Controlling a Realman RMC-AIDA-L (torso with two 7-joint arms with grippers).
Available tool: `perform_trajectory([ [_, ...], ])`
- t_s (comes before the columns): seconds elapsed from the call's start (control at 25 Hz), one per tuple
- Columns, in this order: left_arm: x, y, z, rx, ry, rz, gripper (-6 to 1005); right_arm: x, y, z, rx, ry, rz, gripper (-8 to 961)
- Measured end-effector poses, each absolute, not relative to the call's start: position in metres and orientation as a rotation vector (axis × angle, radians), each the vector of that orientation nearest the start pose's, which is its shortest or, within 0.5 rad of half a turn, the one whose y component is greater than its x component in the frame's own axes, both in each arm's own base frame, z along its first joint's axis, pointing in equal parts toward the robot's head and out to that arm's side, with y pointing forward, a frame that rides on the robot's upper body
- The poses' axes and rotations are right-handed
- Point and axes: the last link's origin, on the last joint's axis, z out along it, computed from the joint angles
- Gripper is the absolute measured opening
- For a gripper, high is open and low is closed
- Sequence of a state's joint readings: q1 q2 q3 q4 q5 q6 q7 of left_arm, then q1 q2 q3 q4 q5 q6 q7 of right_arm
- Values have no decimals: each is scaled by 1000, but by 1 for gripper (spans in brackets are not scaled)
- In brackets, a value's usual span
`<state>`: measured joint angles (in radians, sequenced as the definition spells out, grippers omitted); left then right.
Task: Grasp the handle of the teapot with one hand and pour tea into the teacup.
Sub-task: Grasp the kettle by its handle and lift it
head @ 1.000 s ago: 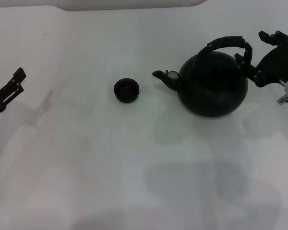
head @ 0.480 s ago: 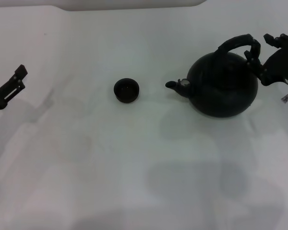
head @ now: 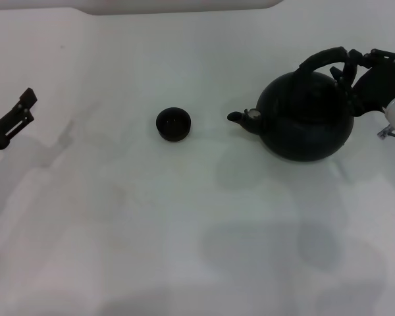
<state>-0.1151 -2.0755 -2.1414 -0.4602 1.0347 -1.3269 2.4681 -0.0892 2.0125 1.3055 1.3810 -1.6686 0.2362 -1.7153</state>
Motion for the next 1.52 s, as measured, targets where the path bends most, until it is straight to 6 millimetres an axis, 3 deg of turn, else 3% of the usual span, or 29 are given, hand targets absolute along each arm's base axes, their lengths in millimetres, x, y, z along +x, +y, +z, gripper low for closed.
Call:
perform_trajectory([
  [0.16,-358,253,19,-1946,-495,-758,862,270,300,-9,-2097,269,68,331],
  [0.92,-356,259,18,-1949,-495,-755,861,264,307,-8,-2090,204,46,163],
  [1.52,-363,242,7,-1938,-568,-781,862,224,318,-9,-2056,135,151,112],
])
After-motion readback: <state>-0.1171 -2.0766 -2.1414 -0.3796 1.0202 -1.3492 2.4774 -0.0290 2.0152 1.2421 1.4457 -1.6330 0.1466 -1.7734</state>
